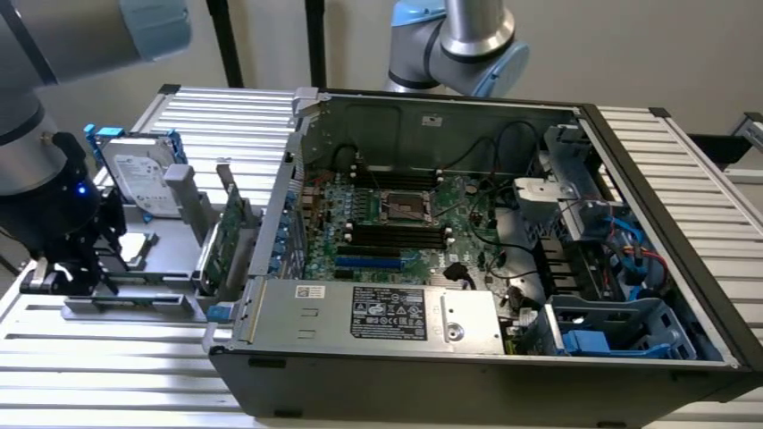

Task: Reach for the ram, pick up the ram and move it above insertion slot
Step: 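Pick up the ram and move it above insertion slot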

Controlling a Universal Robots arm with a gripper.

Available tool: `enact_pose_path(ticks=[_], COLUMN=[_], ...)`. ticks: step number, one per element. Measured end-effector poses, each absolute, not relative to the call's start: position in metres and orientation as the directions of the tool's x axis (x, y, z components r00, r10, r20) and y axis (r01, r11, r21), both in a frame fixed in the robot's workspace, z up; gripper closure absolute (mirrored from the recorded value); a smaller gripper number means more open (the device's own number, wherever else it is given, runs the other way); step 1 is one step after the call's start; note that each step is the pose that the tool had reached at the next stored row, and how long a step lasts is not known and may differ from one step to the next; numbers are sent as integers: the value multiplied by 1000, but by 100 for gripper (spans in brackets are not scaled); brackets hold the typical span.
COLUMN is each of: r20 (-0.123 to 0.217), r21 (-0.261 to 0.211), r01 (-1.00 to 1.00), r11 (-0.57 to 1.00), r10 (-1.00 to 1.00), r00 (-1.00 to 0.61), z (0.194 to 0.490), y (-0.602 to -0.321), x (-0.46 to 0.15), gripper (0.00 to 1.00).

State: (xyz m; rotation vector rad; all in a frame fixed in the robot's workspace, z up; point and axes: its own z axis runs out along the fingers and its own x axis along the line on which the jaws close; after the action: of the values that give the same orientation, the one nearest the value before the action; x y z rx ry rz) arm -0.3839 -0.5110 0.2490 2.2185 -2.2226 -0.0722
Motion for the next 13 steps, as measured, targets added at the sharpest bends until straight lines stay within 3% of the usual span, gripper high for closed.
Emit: enact_pose_path(ticks=[13], r20=[-33], r21=[33], r01=[-999], r11=[1], r10=[-999], r00=[-2], z=[225], y=[-511], x=[-384], gripper=[64])
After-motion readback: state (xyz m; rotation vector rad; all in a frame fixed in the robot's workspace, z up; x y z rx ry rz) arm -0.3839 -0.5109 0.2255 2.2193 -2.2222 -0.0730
